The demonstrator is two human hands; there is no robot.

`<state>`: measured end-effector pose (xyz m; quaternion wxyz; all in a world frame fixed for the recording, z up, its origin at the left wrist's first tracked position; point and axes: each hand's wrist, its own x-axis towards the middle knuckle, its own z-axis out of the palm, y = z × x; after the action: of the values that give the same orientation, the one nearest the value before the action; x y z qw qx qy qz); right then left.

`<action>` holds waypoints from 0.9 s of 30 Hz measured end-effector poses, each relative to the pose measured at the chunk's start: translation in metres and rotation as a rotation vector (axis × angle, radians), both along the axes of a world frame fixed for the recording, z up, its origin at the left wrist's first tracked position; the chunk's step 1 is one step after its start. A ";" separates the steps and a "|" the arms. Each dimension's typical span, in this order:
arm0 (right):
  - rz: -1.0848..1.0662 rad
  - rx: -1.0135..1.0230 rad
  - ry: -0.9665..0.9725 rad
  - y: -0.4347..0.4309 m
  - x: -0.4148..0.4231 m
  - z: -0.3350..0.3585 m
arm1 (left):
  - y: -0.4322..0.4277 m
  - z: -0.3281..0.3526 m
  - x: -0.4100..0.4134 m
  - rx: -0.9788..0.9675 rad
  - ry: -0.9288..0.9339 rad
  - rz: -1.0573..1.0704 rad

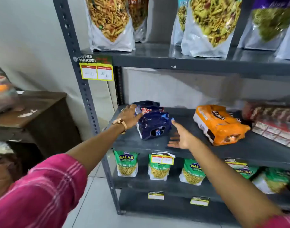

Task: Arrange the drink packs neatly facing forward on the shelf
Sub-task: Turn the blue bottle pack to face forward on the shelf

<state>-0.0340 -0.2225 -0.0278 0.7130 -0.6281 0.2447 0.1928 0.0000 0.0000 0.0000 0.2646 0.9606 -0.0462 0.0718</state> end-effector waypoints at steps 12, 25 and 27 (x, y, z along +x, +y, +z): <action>-0.307 0.075 0.090 0.079 0.064 -0.030 | -0.014 -0.014 0.108 -0.277 0.286 0.142; -0.474 -0.420 -0.627 0.039 0.071 -0.034 | -0.019 -0.081 0.111 -0.888 0.045 0.210; -0.447 -0.488 -0.690 0.031 0.067 -0.033 | -0.026 -0.087 0.111 -0.759 -0.007 0.201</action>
<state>0.0334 -0.1911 -0.0612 0.6084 -0.7365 0.1609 -0.2479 0.1110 -0.0262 -0.0869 0.5924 0.7940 0.0770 0.1128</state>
